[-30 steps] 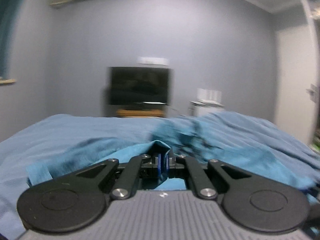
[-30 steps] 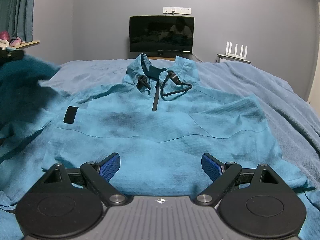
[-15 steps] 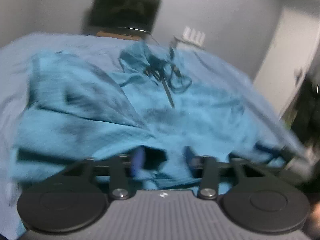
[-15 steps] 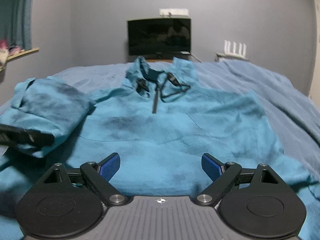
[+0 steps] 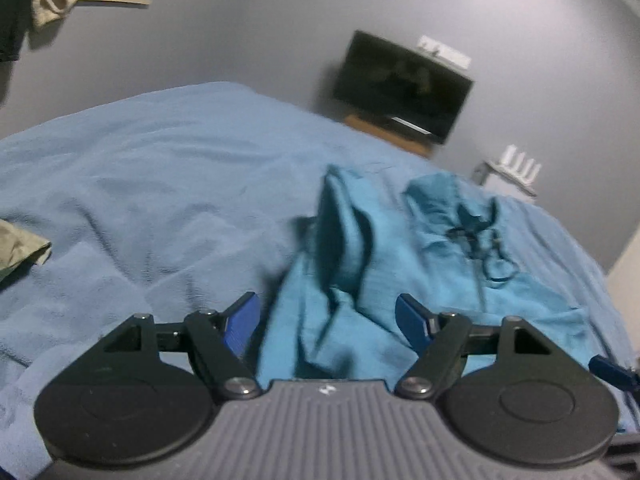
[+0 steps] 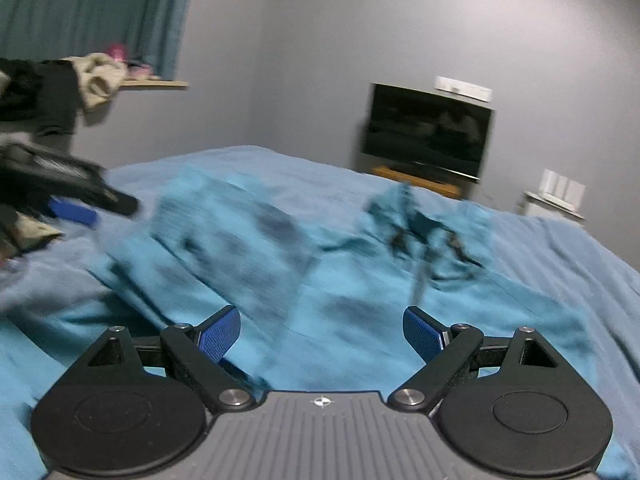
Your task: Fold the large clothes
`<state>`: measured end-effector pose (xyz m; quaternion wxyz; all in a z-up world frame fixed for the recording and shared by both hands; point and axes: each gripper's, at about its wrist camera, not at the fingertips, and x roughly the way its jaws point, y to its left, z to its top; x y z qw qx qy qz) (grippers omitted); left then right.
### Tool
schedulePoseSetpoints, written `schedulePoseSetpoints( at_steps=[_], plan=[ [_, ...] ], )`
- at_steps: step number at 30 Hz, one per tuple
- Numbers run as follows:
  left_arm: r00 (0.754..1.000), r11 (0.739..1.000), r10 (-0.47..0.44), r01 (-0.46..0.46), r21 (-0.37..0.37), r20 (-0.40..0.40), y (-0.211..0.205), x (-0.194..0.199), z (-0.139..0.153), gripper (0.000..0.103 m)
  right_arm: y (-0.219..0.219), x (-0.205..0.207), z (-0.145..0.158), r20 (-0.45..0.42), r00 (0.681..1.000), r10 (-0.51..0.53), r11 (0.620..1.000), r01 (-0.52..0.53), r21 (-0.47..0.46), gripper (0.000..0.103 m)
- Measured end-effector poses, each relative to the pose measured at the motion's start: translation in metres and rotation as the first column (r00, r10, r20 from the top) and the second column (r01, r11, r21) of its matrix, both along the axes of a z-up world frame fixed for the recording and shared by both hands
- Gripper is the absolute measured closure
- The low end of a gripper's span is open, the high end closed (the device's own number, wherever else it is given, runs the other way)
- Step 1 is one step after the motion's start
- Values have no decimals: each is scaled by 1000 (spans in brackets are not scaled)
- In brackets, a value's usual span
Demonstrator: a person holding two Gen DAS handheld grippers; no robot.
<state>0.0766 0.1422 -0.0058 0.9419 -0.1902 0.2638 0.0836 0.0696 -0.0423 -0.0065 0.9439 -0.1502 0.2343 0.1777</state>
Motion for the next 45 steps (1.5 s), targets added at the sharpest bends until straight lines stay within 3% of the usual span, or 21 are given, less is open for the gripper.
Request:
schedulePoseSetpoints(
  at_steps=[4, 7, 10, 13, 17, 19, 21, 23, 24, 30, 35, 39, 45],
  plan=[
    [994, 997, 76, -78, 26, 76, 12, 0, 2, 29, 48, 16, -5, -49, 996, 74, 997, -75, -18, 15],
    [975, 981, 189, -183, -60, 120, 41, -7, 3, 29, 88, 27, -13, -61, 991, 123, 990, -127, -61, 19],
    [955, 954, 280, -265, -140, 100, 66, -10, -1, 29, 121, 33, -18, -81, 980, 181, 981, -185, -53, 19],
    [963, 951, 265, -251, -178, 58, 74, 1, -10, 29, 149, 37, -26, -105, 969, 223, 972, -229, -44, 19],
    [982, 974, 184, -177, -141, 36, 64, 11, -16, 29, 179, 41, -47, -146, 955, 258, 950, -278, -140, 20],
    [989, 983, 146, -140, -115, 37, 56, 15, -18, 29, 184, 43, -55, -156, 954, 257, 946, -281, -160, 31],
    [991, 988, 127, -122, -95, 48, 50, 14, -17, 29, 181, 45, -55, -163, 958, 236, 955, -260, -142, 73],
    [990, 989, 124, -118, -93, 64, 49, 12, -15, 29, 172, 45, -49, -176, 958, 227, 966, -245, -85, 90],
    [989, 988, 128, -121, -96, 70, 49, 10, -15, 29, 165, 41, -45, -159, 963, 219, 970, -232, -69, 94],
    [983, 982, 164, -155, -110, 79, 53, 3, -11, 29, 105, 31, -9, -82, 992, 93, 990, -84, 109, 99],
    [988, 988, 139, -134, -78, 70, 48, 6, -11, 29, 26, 28, 22, -26, 995, -97, 971, 100, 217, 99],
    [991, 992, 118, -115, -54, 56, 43, 9, -13, 29, -53, 34, 28, -69, 954, -292, 914, 300, 275, 99],
    [996, 995, 93, -92, -34, 19, 41, 13, -18, 29, -131, 40, -19, -303, 845, -442, 764, 531, 368, 96]
  ],
)
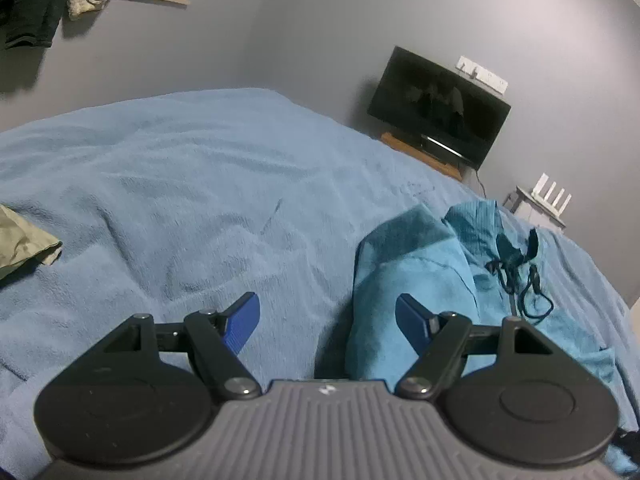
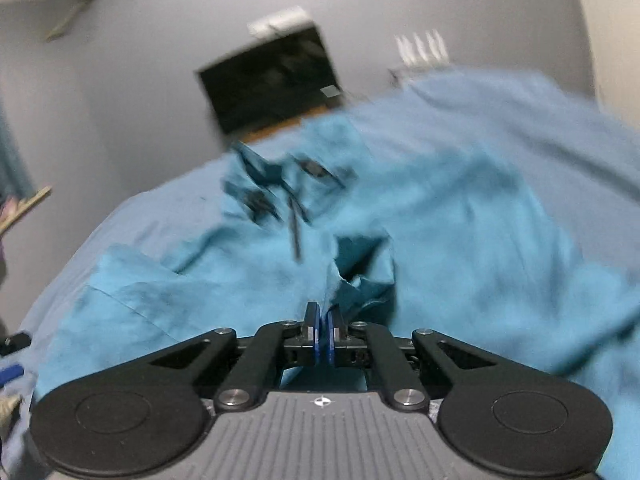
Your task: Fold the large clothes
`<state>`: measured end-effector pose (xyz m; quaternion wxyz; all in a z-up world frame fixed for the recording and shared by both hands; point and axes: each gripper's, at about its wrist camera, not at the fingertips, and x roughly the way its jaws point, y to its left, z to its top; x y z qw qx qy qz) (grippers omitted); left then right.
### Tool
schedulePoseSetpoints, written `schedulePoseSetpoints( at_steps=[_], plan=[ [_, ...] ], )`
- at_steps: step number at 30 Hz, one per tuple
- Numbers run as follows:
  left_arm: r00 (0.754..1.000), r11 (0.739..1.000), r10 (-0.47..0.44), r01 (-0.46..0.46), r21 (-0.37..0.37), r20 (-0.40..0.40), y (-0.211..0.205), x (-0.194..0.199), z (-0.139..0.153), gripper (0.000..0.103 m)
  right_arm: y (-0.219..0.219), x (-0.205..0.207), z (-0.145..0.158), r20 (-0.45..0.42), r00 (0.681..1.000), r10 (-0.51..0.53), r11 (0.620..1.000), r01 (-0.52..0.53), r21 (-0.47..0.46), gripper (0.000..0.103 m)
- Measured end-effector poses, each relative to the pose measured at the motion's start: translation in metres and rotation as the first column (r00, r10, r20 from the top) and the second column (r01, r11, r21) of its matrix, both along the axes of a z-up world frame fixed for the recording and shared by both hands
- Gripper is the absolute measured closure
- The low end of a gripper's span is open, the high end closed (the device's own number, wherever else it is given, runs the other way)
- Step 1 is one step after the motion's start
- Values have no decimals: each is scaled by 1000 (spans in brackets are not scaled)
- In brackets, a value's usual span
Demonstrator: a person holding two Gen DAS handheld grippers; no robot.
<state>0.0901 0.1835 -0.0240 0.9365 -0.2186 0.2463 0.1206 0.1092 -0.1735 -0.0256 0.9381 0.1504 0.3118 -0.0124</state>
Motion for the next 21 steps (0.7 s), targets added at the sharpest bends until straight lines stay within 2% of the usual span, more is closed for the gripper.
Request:
schedulePoseSetpoints(
  at_steps=[2, 4, 6, 8, 10, 11, 12, 13, 15, 17, 19, 21],
  plan=[
    [1000, 1000, -13, 13, 8, -14, -2, 2, -1, 29, -9, -2, -14, -37, 999, -31, 998, 33, 53, 91],
    [999, 999, -28, 29, 21, -27, -5, 4, -2, 29, -13, -4, -21, -59, 997, -42, 995, 47, 90, 78],
    [998, 999, -41, 43, 34, -38, -9, 6, -4, 29, -15, -3, -23, -58, 997, -40, 992, 47, 117, 42],
    [998, 998, -51, 53, 43, -47, -11, 8, -5, 29, -12, 1, -24, -55, 998, -38, 992, 45, 119, 36],
    [996, 997, -60, 64, 51, -59, -14, 10, -7, 29, -9, 10, -31, -60, 998, -26, 992, 33, 123, 37],
    [996, 996, -64, 67, 53, -64, -15, 11, -7, 29, -7, 14, -35, -62, 998, -24, 992, 32, 125, 47],
    [995, 996, -66, 70, 54, -68, -15, 11, -8, 29, -8, 18, -37, -62, 998, -25, 992, 33, 119, 78],
    [995, 996, -66, 70, 54, -68, -15, 11, -8, 29, -8, 19, -35, -57, 998, -25, 994, 31, 106, 94],
    [996, 996, -66, 70, 53, -66, -15, 11, -7, 29, -8, 19, -25, -24, 999, -28, 997, 29, 68, 97],
    [996, 996, -66, 70, 54, -66, -14, 11, -7, 29, -10, 16, -7, 23, 999, -48, 999, 48, -13, 98],
    [994, 995, -74, 79, 57, -75, -15, 13, -9, 29, -22, 16, 11, 77, 993, -84, 993, 90, -74, 99],
    [992, 994, -89, 95, 60, -95, -17, 16, -11, 29, -41, 18, 21, 91, 987, -133, 985, 142, -101, 99]
  ],
)
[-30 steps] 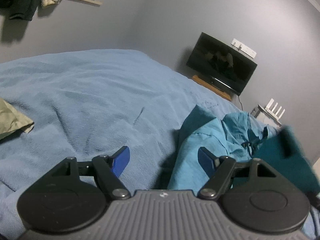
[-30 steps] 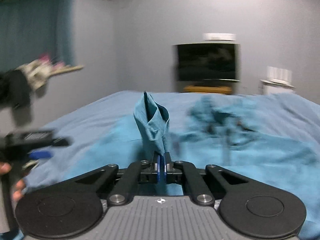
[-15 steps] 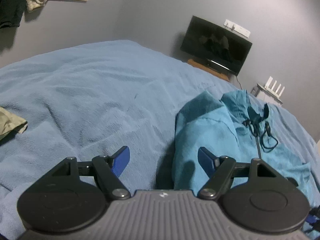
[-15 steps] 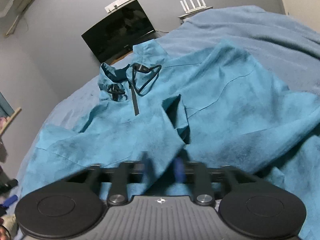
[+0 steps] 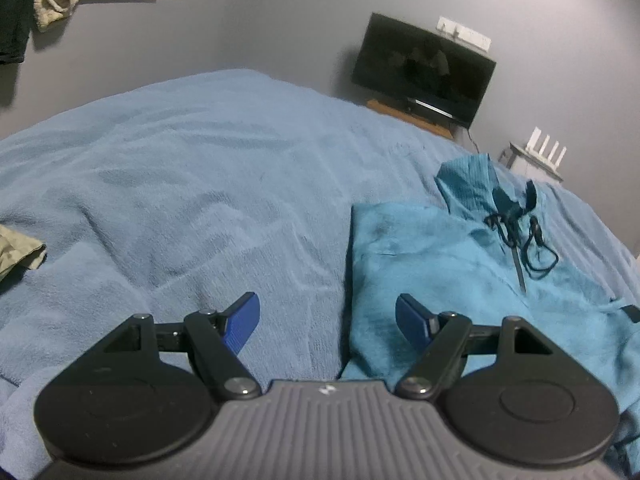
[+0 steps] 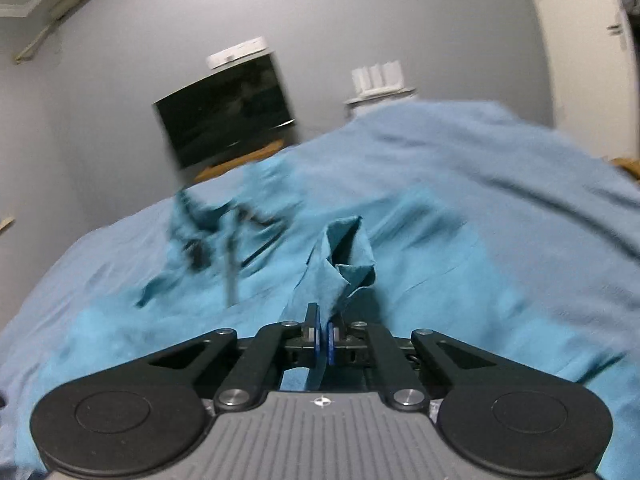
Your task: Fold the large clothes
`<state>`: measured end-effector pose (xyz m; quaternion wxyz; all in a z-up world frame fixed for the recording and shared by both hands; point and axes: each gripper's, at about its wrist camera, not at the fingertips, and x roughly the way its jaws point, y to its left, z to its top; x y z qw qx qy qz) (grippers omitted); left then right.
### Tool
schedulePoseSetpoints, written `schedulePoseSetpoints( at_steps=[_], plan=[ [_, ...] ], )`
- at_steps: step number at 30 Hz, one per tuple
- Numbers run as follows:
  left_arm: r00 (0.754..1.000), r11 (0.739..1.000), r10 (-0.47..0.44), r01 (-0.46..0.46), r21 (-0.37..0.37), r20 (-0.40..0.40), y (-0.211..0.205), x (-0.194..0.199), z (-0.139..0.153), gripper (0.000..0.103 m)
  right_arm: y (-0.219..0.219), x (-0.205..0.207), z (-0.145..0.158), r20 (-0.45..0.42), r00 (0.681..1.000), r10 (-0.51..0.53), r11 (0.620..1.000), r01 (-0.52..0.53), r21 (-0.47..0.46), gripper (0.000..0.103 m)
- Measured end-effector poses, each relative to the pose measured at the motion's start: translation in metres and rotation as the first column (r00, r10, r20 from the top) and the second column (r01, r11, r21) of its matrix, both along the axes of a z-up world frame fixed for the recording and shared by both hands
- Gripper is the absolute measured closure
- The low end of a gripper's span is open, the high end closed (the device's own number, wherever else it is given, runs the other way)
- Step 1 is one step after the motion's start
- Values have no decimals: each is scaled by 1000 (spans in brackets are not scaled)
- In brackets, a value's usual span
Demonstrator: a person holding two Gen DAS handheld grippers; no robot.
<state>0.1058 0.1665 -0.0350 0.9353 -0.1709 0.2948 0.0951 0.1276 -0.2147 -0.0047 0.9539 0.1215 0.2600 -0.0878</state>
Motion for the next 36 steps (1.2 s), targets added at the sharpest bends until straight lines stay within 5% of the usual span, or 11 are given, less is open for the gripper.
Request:
schedulePoseSetpoints(
  at_steps=[6, 13, 14, 17, 20, 24, 29, 33, 36],
  plan=[
    [989, 994, -98, 103, 35, -110, -17, 11, -13, 29, -51, 12, -26, -96, 990, -103, 991, 111, 78, 98],
    [938, 964, -196, 238, 122, -285, -43, 25, -38, 29, -43, 19, -49, -114, 984, -137, 990, 132, -49, 96],
    [933, 962, -196, 243, 126, -303, -44, 26, -41, 29, -42, 19, -51, -121, 982, -143, 988, 135, -70, 93],
    [930, 965, -191, 237, 115, -316, -42, 27, -44, 29, -41, 17, -49, -137, 967, -213, 972, 196, -127, 48],
    [929, 966, -190, 236, 111, -317, -41, 27, -45, 29, -44, 9, -38, -82, 966, -246, 962, 233, -143, 42],
    [928, 964, -190, 238, 118, -319, -42, 26, -44, 29, -36, 3, -27, -10, 981, -194, 971, 191, -144, 42],
    [928, 963, -190, 239, 121, -320, -42, 27, -44, 29, 1, 3, -22, 66, 995, -72, 947, 89, -307, 31],
    [927, 963, -191, 240, 120, -323, -42, 27, -45, 29, 18, 15, -33, -30, 991, 131, 951, -134, -279, 40],
    [926, 964, -191, 240, 118, -325, -42, 29, -45, 29, 18, 28, -49, -151, 983, 107, 944, -148, -296, 44]
  ],
)
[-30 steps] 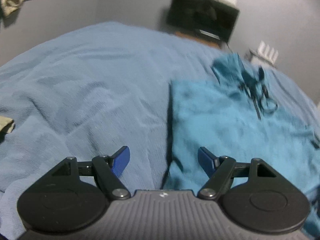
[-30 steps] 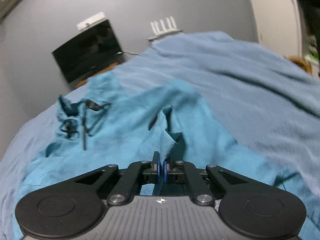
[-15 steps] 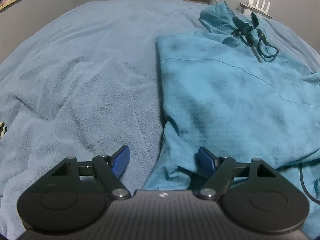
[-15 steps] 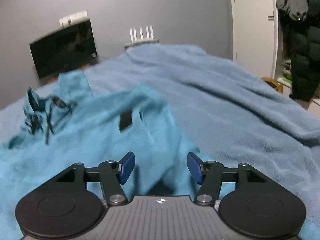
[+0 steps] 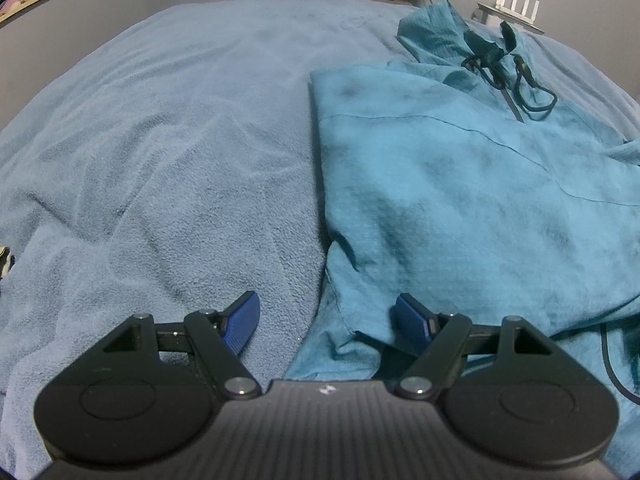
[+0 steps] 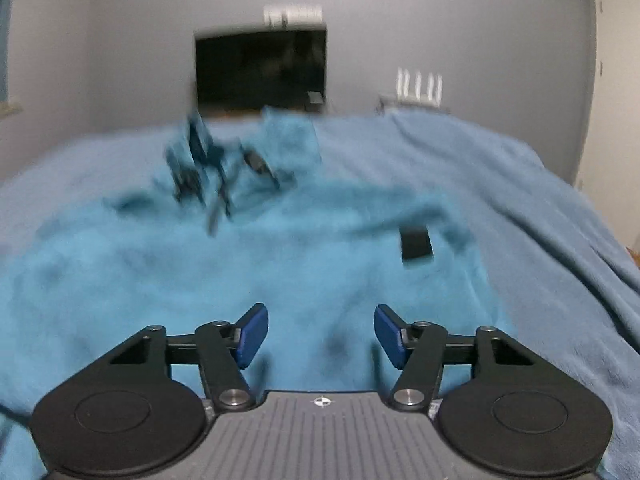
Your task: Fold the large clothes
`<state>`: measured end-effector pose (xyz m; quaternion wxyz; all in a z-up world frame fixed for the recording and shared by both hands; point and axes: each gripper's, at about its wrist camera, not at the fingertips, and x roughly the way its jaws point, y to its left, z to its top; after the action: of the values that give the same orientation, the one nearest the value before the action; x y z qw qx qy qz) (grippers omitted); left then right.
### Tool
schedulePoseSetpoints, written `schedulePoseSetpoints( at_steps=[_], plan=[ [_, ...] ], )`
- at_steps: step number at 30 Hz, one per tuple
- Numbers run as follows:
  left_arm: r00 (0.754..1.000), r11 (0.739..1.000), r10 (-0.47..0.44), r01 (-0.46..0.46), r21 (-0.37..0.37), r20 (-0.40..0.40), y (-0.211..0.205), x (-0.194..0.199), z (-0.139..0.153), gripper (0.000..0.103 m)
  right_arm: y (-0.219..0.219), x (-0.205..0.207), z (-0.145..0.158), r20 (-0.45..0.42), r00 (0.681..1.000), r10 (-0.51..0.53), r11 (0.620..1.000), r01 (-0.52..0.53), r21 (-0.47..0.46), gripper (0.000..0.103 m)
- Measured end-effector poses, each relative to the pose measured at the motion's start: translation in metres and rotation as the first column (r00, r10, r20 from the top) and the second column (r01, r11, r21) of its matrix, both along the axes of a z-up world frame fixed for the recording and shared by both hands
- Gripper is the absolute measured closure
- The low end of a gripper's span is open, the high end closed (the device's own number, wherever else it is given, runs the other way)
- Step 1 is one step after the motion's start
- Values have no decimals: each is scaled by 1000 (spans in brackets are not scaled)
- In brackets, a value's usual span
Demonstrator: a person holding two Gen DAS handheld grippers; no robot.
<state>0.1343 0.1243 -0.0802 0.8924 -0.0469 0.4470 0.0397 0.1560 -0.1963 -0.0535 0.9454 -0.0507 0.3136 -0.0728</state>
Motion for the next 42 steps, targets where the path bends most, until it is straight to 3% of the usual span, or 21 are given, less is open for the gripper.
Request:
schedulePoseSetpoints(
  at_steps=[2, 4, 9, 13, 17, 20, 24, 29, 32, 35, 39, 42],
  plan=[
    [1000, 1000, 0, 0, -2, -1, 0, 0, 0, 29, -13, 8, -11, -58, 994, -97, 995, 96, -25, 45],
    [1000, 1000, 0, 0, -4, -1, 0, 1, -1, 28, -35, 11, -18, -89, 975, -206, 978, 207, 9, 44],
    [1000, 1000, 8, -8, -20, -4, 3, 2, -4, 27, -68, 2, -15, -70, 945, -321, 934, 328, 139, 43],
    [999, 999, 17, -16, -35, 32, 5, -4, -1, 27, -65, -15, -4, -56, 941, -334, 923, 338, 186, 36],
    [984, 992, 80, -64, -105, 160, 17, -26, 22, 27, -69, -48, 25, -22, 945, -326, 896, 316, 311, 25],
    [961, 979, 138, -96, -180, 239, 27, -52, 46, 27, -66, -74, 50, -8, 958, -287, 903, 274, 332, 23],
    [944, 956, 160, -76, -283, 287, 38, -88, 82, 27, -62, -106, 84, 4, 980, -201, 924, 188, 334, 20],
    [953, 942, 148, -54, -332, 265, 54, -131, 120, 27, -72, -150, 127, 5, 990, -142, 955, 136, 264, 18],
    [965, 979, 55, -1, -205, 258, 51, -162, 144, 27, -87, -178, 149, -35, 997, -73, 964, 79, 254, 17],
    [970, 988, 28, 10, -154, 243, 49, -187, 153, 26, -113, -206, 169, -70, 996, -54, 964, 70, 257, 16],
    [990, 960, 56, -17, -281, 130, 59, -207, 142, 25, -151, -238, 182, -131, 990, -54, 954, 90, 287, 14],
    [998, 945, 44, -25, -325, 51, 56, -216, 128, 25, -173, -256, 180, -181, 982, -54, 945, 109, 308, 14]
  ],
)
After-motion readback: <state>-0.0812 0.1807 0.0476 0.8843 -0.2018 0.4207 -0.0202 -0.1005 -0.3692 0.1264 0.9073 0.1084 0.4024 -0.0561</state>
